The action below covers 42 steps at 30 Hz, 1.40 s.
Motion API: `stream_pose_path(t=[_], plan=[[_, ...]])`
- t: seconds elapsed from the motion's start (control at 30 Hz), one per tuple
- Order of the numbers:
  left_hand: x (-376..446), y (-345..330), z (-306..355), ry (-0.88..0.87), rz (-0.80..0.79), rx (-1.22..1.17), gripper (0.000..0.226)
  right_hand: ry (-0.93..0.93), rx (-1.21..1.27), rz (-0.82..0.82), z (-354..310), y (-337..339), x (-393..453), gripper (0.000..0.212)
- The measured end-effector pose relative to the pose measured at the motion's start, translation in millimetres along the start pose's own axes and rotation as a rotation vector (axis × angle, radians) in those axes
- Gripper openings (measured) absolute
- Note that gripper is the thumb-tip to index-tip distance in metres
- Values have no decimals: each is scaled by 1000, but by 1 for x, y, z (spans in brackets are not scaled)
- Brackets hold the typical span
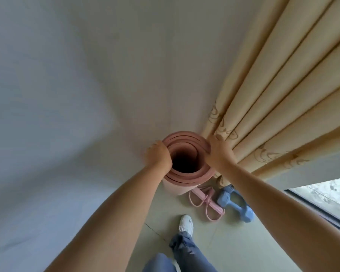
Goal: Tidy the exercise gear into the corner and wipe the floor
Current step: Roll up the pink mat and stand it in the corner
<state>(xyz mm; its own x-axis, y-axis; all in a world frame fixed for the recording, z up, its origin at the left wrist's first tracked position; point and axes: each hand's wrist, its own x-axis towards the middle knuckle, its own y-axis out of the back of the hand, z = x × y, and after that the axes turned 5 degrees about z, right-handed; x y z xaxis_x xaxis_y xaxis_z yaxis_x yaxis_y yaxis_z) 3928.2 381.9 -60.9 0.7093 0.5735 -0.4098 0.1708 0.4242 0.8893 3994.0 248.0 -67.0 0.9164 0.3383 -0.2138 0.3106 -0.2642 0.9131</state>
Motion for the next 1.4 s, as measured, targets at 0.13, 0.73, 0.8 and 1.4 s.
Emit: stream_pose_path(t=[0.13,0.73,0.8,1.4], plan=[[80,-27,14,24,-95,-7,53,-65,9,-51,9,-38,74,31],[267,-121,31,-30,-45,3,45,-56,-161,-48,38,-145,254,33],[269,-123,35,-38,-83,9,48,-71,-207,-64,41,-146,254,35],[184,6,24,-63,-10,318,31,256,-205,-212,-18,-53,196,28]])
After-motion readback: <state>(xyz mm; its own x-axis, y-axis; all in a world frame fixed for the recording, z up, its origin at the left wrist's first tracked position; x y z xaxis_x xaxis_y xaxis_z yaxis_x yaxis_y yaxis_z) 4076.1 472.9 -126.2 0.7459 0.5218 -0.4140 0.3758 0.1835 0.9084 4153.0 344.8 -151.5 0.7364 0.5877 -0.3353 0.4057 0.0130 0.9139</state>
